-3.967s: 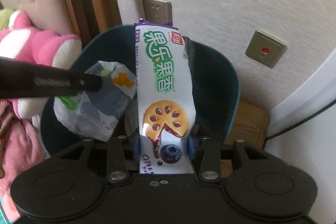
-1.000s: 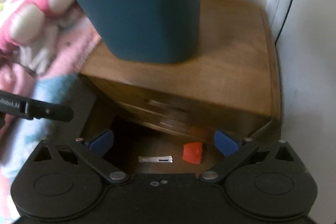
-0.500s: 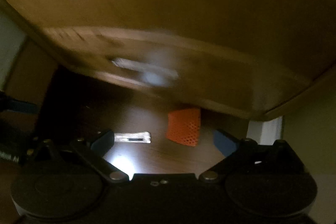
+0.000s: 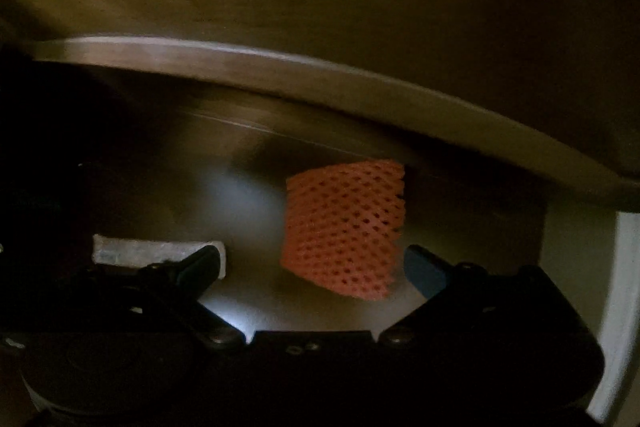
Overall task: Collect trash
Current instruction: 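Grasp the orange foam net with the right gripper while the left grasps the white sachet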
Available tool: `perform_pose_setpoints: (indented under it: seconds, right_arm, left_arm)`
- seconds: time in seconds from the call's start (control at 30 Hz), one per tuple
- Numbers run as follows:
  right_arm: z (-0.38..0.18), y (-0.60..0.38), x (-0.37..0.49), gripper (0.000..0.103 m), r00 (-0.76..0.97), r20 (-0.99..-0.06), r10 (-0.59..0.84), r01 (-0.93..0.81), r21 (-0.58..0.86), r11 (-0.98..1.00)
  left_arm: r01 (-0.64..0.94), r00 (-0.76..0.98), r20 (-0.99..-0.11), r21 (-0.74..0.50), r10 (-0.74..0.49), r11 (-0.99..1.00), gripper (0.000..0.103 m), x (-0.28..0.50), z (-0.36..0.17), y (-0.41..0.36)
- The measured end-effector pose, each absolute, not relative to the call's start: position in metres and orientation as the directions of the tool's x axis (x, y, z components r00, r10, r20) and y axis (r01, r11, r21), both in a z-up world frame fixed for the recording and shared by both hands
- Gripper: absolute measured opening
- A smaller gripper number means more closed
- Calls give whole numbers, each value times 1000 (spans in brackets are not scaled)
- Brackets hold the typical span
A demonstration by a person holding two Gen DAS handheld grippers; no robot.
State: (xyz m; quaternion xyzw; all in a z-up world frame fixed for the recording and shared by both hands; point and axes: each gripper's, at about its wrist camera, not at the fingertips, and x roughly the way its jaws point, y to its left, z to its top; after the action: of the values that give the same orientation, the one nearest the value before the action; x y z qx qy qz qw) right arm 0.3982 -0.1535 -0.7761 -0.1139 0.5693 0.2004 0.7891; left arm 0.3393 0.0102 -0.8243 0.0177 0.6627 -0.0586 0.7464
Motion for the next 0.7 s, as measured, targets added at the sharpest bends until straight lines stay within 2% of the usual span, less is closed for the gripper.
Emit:
perform_pose_setpoints:
  seconds: [0.13, 0.27, 0.43, 0.53, 0.6, 0.7]
  right_arm:
    - [-794, -149, 406, 99, 273, -944, 187, -436, 52, 898]
    - [-811, -149, 413, 99, 259, -949, 177, -427, 52, 903]
    - [-824, -147, 417, 98, 240, -958, 158, -427, 42, 903]
    - [-829, -148, 420, 92, 231, -961, 153, -411, 46, 910]
    - [-830, -149, 422, 90, 232, -961, 151, -408, 45, 912]
    - [-832, -149, 421, 85, 238, -960, 146, -414, 35, 909]
  left_arm:
    - [178, 93, -993, -55, -72, 983, 98, 337, -847, 11]
    - [232, 67, -996, -45, -62, 972, 80, 333, -861, 9]
    - [275, 101, -993, -27, -57, 961, 78, 331, -860, 5]
    - [295, 126, -991, -11, -51, 955, 62, 329, -856, 1]
    - [322, 126, -990, -12, -55, 947, 39, 327, -853, -5]
    - [348, 131, -990, 5, -44, 937, 32, 323, -851, -15]
